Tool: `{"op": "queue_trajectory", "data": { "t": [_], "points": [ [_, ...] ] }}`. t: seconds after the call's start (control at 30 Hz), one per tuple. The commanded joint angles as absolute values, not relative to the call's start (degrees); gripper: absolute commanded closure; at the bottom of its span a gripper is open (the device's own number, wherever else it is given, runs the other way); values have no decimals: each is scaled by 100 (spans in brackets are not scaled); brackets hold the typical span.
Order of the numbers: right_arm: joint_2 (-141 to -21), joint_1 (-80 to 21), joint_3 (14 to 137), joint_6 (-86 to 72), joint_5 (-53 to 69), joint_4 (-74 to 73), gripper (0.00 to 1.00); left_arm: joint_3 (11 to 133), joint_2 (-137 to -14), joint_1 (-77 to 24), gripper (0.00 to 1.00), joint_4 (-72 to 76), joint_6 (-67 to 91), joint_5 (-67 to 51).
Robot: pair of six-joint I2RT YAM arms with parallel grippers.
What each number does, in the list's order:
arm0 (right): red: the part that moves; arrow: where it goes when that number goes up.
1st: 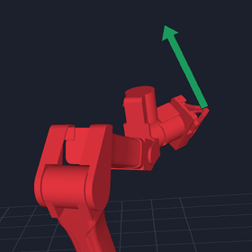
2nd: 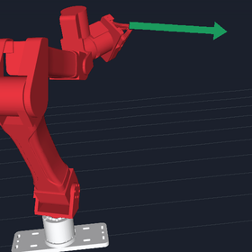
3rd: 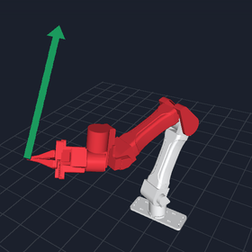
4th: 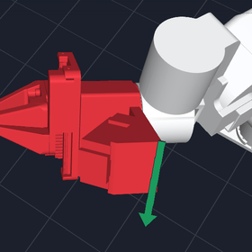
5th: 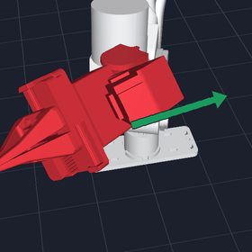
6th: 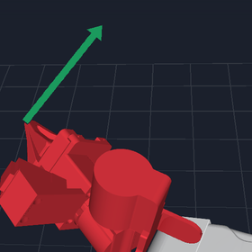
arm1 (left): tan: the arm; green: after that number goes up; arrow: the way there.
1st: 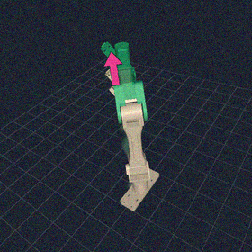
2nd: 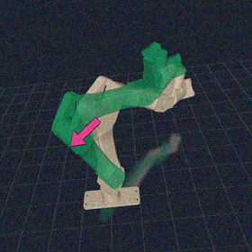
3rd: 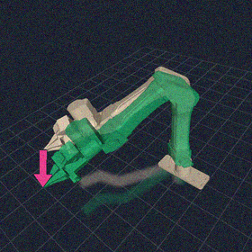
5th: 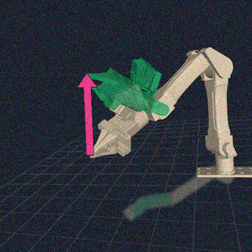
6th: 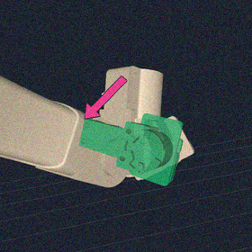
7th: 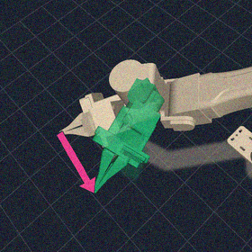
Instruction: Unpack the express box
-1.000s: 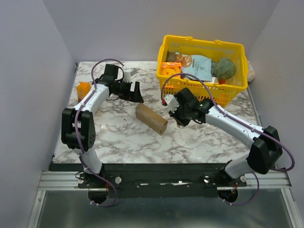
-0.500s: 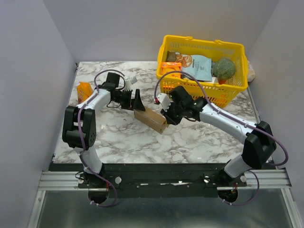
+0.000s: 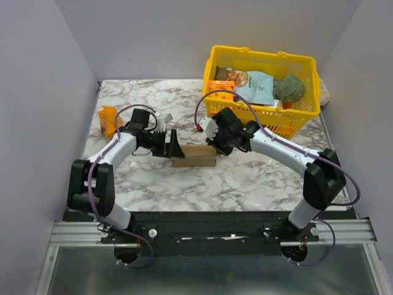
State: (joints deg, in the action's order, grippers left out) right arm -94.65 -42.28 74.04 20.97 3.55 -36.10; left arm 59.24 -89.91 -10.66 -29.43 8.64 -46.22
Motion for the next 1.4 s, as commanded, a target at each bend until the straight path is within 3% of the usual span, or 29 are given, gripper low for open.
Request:
{"op": "queue_trajectory", "data": {
  "t": [0.0, 0.13, 0.3, 0.47, 0.83, 1.37],
  "points": [
    [-9676, -4280, 7734, 2162, 334, -3129, 100, 5090, -8281, -1230, 2, -2875, 1256, -5010],
    [-9624, -4280, 7656, 2197, 37, -3103, 100, 5070, -7709, -1134, 2, -3250, 743, -4790],
    [-9265, -4219, 7488, 2206, -430, -3146, 99, 6922, -8067, -958, 2, -5258, -982, -4272],
    [-8685, -4149, 7523, 1917, -764, -3357, 100, 8541, -9148, -975, 1, -6012, -1635, -4419],
    [-7902, -4113, 7884, 563, -493, -3138, 100, 8860, -10546, -1845, 1, -4791, -1513, -5475],
    [-8112, -4394, 7409, -492, -967, -2795, 100, 7586, -11197, -2136, 2, -3217, -177, -4720]
  ]
}}
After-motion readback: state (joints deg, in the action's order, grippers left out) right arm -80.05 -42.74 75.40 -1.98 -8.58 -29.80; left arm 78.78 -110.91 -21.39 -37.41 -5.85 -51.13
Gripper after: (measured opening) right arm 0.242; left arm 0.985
